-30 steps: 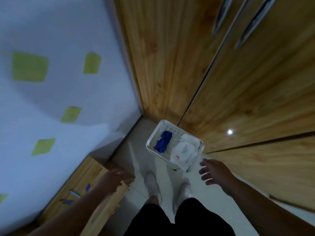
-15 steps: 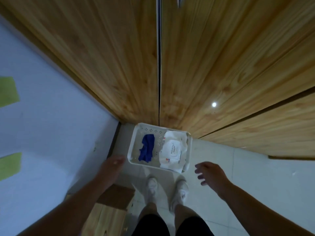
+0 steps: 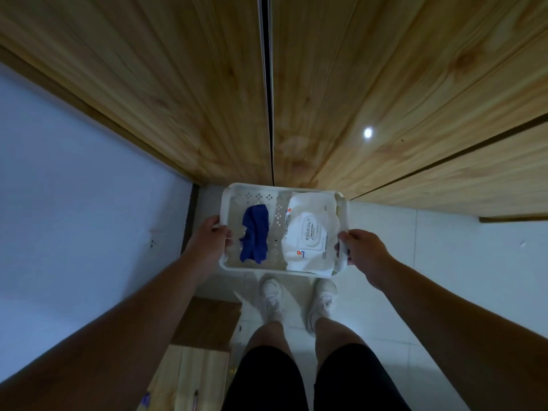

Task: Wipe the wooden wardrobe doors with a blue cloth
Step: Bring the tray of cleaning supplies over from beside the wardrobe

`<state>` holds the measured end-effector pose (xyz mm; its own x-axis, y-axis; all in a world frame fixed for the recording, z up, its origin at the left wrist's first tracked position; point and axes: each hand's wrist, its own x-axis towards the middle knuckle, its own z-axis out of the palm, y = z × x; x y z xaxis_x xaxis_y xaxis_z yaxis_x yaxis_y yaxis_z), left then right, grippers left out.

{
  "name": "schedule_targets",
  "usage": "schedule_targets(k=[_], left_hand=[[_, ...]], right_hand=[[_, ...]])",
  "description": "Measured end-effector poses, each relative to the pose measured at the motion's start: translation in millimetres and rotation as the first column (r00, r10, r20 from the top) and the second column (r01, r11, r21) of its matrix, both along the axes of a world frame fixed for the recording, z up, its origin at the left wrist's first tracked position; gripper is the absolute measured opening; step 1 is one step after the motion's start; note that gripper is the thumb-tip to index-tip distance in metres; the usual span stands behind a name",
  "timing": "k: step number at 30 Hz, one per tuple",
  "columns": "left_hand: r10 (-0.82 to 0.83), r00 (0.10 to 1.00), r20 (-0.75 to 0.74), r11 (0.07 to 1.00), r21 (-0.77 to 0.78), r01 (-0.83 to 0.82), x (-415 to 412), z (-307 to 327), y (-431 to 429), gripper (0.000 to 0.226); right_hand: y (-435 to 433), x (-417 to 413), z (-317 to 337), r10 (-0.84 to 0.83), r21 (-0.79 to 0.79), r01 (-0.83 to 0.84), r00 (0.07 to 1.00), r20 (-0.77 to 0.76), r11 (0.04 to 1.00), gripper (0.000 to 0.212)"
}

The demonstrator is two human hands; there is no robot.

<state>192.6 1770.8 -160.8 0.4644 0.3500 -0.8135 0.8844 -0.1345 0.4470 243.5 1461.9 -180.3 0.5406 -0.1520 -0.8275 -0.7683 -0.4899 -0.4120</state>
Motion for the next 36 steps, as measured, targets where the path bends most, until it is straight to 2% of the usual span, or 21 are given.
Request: schedule_targets(k=[5,12,19,22,29,36], left_hand=[[0.001,1.0,-0.003,0.996,-0.089,-0.001,-1.4,43.5,-9.3,0.031],[-0.156,0.986,0.064,0.961,-0.221,0.166,-15.0,135.4,-30.7,0.026],[-0.308,0.947,0.087,0.907,-0.276,0.32,-15.2,182.6,-74.9,0.018],[-0.379,0.92,0.097,0.884,-0.256,0.392,-8.6,189.3,-104.9,0.018],[-0.563,0.813,0.149,0.765,-0.279,0.581,2.7,189.0,-201.5,0.018],[-0.709,0.687,0.16,0.63,-0.295,0.719,-4.3,209.3,-328.5,0.017]], right_hand=[[-19.1,-20.2,45.7,-0.018,-0.008,0.018,1.0,0.009,1.0,0.028],[-62.5,-68.6,137.8,-0.11,-0.006,0.11,0.993,0.043,0.994,0.025],[-105.4,-128.6,207.9,-0.234,-0.06,0.242,0.965,0.12,0.968,0.029],[-129.9,-152.5,220.7,-0.311,-0.063,0.323,0.939,0.148,0.944,0.028],[-203.8,-212.1,223.9,-0.49,-0.064,0.507,0.853,0.182,0.859,0.03],[-284.5,-276.4,233.3,-0.678,-0.015,0.69,0.715,0.169,0.724,0.029]])
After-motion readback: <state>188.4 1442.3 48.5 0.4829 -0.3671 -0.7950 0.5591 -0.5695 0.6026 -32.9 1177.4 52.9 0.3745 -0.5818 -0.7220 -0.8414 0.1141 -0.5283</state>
